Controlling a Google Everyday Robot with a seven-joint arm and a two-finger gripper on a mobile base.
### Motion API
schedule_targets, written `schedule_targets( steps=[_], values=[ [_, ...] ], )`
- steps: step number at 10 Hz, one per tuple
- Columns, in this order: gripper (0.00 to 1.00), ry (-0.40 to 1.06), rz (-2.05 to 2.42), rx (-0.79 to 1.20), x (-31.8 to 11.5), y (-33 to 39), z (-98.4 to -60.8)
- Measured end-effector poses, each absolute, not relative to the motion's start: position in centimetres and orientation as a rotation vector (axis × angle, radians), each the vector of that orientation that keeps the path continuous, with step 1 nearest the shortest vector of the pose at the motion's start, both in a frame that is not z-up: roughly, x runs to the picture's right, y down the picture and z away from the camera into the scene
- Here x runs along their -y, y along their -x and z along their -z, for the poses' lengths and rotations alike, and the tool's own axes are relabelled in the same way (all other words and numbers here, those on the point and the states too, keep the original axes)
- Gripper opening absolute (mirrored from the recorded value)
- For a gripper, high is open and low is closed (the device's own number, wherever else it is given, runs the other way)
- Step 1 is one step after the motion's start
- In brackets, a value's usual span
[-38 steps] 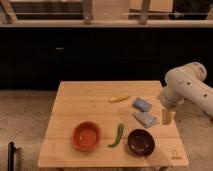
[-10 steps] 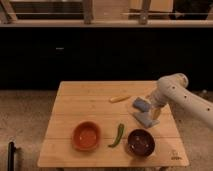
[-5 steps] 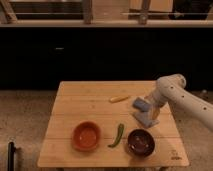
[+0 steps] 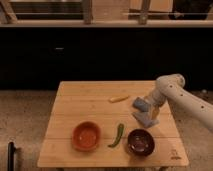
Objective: Wipe red bowl with towel
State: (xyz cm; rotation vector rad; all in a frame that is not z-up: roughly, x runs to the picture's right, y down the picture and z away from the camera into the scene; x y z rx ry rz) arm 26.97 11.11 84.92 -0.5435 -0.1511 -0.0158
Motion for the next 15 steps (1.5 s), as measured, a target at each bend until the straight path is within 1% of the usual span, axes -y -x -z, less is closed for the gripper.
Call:
schedule_targets(
  steps=[4, 7, 15],
  values=[
    [0.80, 0.515, 0.141, 0.195, -12.1, -26.0, -84.7],
    [0.80, 0.503, 0.243, 0.241, -14.2, -25.8, -84.2],
    [0.80, 0.598, 0.401, 0.355, -18.4, -25.1, -85.4]
  ],
)
